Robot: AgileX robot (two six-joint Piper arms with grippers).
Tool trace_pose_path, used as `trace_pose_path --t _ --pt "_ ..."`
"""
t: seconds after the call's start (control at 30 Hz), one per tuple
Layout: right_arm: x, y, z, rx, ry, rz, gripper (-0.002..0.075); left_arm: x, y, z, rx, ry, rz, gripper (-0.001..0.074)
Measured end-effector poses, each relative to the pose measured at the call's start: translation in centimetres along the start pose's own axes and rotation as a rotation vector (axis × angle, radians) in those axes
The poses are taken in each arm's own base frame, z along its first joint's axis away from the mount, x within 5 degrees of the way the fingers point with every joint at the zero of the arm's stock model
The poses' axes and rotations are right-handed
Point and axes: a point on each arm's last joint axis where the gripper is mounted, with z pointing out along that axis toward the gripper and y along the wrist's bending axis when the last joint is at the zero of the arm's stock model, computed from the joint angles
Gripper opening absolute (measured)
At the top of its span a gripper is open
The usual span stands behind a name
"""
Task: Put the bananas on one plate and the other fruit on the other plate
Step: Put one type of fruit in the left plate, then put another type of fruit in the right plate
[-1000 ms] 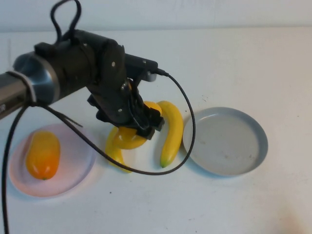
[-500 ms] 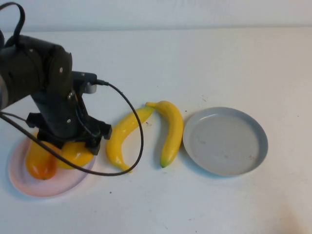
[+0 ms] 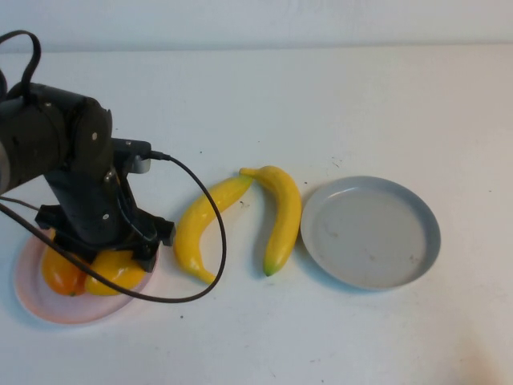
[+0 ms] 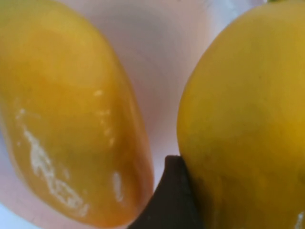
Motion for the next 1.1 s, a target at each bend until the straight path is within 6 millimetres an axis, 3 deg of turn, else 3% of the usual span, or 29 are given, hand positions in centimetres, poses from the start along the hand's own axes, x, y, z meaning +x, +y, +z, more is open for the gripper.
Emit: trace_pose_path --t 0.3,0.57,0.67,0.73,0.8,0.87,0.97,1.1 --pt "0.0 0.0 0.0 0.000 0.000 0.000 -0.0017 0.2 0.2 0.0 -0.006 0.026 -0.018 0.0606" --pt "0.0 0.0 0.0 0.000 0.000 0.000 -0.0017 0.3 0.3 -0.7 -0.002 0.000 -0.019 0.0594" --pt "0.0 0.0 0.0 0.000 0.000 0.000 -0.0017 1.1 0.5 -2.9 0.014 -0.088 -0.022 0.0492" --pt "0.0 0.0 0.0 0.000 0.000 0.000 -0.0017 2.3 0.8 -4.8 0.030 -0.177 -0.023 0.0362" --pt "0.0 0.0 0.0 0.000 0.000 0.000 -0.0017 3.9 1.2 -6.6 0.038 -0.266 -0.019 0.0164" --pt "0.0 0.0 0.0 0.000 0.000 0.000 -0.0017 5.6 1.6 -8.0 0.046 -0.344 -0.016 0.0077" --pt "0.0 0.0 0.0 0.000 0.000 0.000 -0.0017 8.6 2.1 -9.6 0.062 -0.467 -0.016 0.0024" --pt "0.0 0.0 0.0 0.000 0.000 0.000 -0.0017 12.4 2.7 -10.6 0.085 -0.613 -0.017 0.0008"
